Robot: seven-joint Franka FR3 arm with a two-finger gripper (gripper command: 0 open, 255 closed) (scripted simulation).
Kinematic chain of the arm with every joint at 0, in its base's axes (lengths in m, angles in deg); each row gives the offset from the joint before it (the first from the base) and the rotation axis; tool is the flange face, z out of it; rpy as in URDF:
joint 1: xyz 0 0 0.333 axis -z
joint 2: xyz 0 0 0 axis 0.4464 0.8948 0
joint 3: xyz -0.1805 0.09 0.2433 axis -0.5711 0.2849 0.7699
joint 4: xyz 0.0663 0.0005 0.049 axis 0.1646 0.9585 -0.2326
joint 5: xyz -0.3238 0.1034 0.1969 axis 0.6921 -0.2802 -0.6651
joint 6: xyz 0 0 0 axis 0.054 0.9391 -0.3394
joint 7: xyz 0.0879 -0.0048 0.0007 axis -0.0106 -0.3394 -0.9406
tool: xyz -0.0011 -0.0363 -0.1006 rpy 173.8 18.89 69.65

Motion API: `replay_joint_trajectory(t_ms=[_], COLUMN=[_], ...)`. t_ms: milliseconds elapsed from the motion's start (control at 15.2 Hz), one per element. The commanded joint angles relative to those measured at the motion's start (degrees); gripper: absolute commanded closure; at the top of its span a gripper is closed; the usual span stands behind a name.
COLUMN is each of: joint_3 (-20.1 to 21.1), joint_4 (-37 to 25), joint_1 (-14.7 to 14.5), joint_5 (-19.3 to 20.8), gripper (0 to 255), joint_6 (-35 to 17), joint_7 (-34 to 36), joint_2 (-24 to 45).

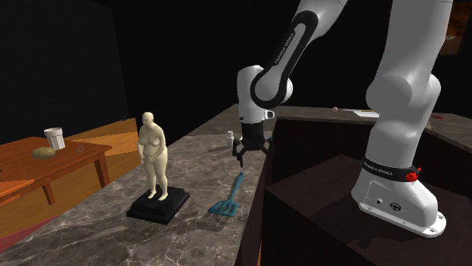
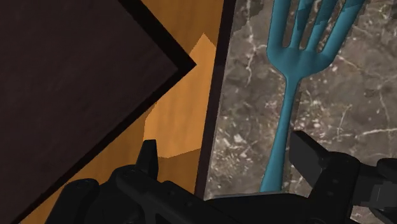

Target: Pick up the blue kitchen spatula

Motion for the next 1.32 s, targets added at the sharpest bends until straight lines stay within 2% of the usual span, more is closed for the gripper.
replay_joint_trajectory(t_ms=[0, 198, 330, 462, 1056, 1122, 1254], joint_3=[-1.7, -7.4, -11.5, -14.6, -19.1, -19.2, -19.2], joint_4=[-2.7, -7.5, -11.1, -14.2, -16.5, -16.6, -16.6], joint_1=[-0.9, -6.0, -10.0, -13.2, -16.9, -17.0, -17.0], joint_5=[7.2, 15.7, 19.1, 20.8, 24.0, 24.1, 24.1], gripper=[0, 0, 0, 0, 0, 255, 255], joint_6=[-3.4, -7.0, -8.8, -10.1, -14.4, -14.4, -14.3], joint_7=[8.2, 18.6, 23.8, 27.2, 29.4, 29.4, 29.4], joint_2=[6.2, 14.4, 19.2, 22.8, 29.2, 29.3, 29.3])
